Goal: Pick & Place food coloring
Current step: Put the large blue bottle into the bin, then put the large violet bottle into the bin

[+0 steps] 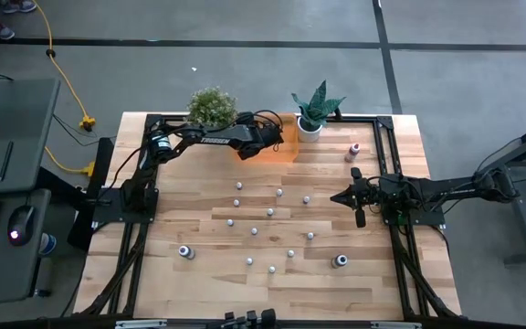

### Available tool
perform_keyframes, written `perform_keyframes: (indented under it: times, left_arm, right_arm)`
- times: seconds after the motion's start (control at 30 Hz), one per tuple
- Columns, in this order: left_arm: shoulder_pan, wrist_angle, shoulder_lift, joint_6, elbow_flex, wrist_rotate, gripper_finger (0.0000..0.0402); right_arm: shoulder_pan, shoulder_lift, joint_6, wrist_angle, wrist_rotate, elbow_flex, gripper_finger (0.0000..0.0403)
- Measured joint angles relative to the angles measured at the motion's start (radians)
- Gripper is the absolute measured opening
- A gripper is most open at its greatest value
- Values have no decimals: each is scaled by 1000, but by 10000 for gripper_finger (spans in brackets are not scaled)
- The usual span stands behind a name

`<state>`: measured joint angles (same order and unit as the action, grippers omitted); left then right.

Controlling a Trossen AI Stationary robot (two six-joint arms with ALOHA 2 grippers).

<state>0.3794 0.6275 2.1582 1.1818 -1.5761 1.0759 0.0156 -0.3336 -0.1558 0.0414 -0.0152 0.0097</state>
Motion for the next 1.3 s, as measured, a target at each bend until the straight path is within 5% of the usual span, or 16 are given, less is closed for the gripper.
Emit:
perform_keyframes:
  times: [0.43,0.8,1.3]
  left_arm:
    - [-1,7,-11,-52,0,28,191]
    - [-36,-29,-40,-74,-1,16,198]
    - [-86,-99,-120,-391,-68,83,198]
  right_arm:
    - [0,0,0,0,0,0,0]
    - [0,0,0,0,0,0,0]
    - [0,0,0,0,0,0,0]
